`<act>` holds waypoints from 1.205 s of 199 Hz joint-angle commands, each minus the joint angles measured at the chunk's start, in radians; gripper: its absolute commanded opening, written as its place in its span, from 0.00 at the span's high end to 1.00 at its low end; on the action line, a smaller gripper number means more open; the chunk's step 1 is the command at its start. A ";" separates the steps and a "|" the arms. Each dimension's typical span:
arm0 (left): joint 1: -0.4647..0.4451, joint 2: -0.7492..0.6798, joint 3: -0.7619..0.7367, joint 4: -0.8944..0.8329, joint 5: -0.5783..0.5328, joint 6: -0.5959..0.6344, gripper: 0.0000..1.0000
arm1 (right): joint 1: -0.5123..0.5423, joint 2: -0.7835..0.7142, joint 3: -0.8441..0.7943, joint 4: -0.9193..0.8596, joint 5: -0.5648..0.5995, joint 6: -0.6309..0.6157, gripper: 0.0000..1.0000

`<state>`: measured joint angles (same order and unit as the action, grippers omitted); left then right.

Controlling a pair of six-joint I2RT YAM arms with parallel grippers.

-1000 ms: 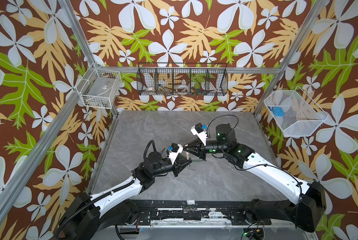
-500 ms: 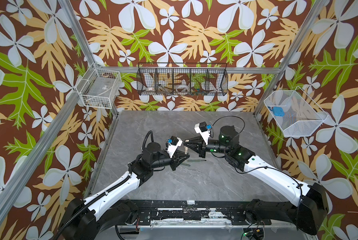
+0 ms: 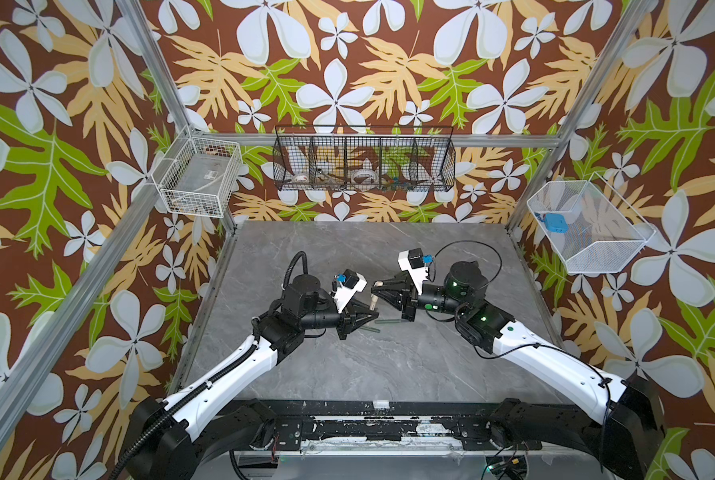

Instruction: Insert the pens into the pen caps

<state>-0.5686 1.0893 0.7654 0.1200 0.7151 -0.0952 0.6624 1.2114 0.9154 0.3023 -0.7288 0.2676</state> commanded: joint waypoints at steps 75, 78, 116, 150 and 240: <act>0.014 -0.080 -0.151 0.348 -0.186 -0.090 0.68 | -0.082 0.134 0.242 -0.400 -0.128 -0.073 1.00; 0.014 -0.082 -0.154 0.349 -0.187 -0.090 0.68 | -0.084 0.138 0.246 -0.400 -0.125 -0.071 1.00; 0.015 -0.071 -0.183 0.360 -0.209 -0.100 0.47 | -0.117 0.186 0.350 -0.515 -0.029 -0.103 1.00; 0.015 -0.069 -0.239 0.354 -0.435 -0.128 0.25 | -0.168 0.268 0.464 -0.784 0.174 -0.189 1.00; 0.015 0.021 -0.301 0.376 -0.622 -0.219 0.13 | -0.445 0.568 0.536 -1.037 0.530 -0.252 1.00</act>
<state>-0.5545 1.1095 0.4690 0.4297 0.1051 -0.3244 0.2649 1.7237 1.4422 -0.6491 -0.3355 0.0467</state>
